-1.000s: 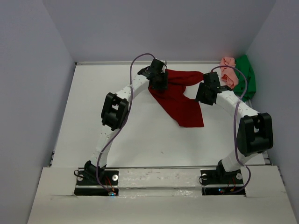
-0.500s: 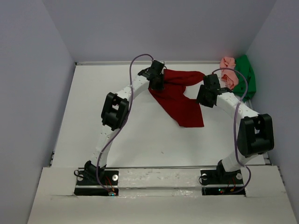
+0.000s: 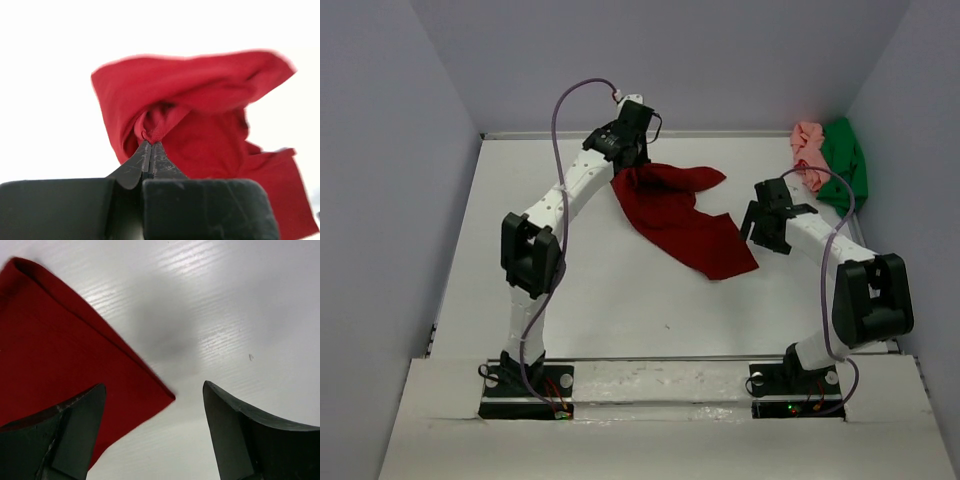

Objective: Fold and stack the t-shirts
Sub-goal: Flatten the tshirt out

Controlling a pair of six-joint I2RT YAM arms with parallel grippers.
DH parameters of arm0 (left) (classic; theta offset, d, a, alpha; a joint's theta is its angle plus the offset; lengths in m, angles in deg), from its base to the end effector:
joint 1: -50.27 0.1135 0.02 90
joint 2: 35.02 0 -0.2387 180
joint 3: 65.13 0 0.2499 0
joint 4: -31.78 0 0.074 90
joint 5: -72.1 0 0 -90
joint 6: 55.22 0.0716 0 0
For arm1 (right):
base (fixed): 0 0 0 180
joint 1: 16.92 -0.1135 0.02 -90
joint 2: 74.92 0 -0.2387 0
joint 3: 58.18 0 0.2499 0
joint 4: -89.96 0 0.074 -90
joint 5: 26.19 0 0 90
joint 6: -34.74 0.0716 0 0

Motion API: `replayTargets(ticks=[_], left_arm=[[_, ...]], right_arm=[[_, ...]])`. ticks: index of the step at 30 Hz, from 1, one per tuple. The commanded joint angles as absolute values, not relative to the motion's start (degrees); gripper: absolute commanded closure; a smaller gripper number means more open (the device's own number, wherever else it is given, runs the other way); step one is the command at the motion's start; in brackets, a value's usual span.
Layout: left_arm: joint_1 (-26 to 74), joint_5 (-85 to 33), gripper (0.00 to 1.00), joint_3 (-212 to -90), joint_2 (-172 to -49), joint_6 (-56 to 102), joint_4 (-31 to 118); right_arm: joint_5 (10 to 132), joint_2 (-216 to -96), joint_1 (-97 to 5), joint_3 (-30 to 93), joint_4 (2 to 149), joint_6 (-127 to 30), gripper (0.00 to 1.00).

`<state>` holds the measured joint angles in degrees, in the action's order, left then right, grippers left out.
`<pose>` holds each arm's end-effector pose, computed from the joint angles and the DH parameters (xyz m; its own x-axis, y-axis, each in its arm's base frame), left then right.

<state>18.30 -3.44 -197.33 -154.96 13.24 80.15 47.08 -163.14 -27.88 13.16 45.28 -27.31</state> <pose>0.4329 -0.2491 0.2889 -0.5904 -0.0506 -0.8055 0.1342 0.9780 -0.1597 0.3177 0.0405 0.1542 -0.7848 0.3052 -0.5393 0.3627 0.9319 -0.0004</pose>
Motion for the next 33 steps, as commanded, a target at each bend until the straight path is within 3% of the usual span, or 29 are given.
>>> replayTargets(ticks=[1, 6, 13, 23, 33], left_arm=[[18.7, 0.2, 1.0, -195.2, -146.9, 14.2, 79.9], [18.7, -0.4, 1.0, -195.0, -147.0, 14.7, 80.6], [18.7, -2.0, 1.0, -195.3, -147.5, 14.7, 81.0], [18.6, -3.0, 1.0, -194.5, -147.2, 14.8, 80.6], [18.6, -3.7, 1.0, -193.4, -147.3, 15.2, 80.0]], right_arm=[[48.8, -160.0, -28.1, 11.0, 46.0, -26.3, 0.18], [53.8, -158.0, -28.1, 6.7, 48.5, -24.6, 0.25], [51.6, -159.4, -28.1, 5.9, 48.4, -22.4, 0.24], [47.9, -167.0, -27.6, 12.8, 48.9, -24.6, 0.27], [47.9, -172.0, -25.4, 14.8, 51.2, -25.5, 0.39]])
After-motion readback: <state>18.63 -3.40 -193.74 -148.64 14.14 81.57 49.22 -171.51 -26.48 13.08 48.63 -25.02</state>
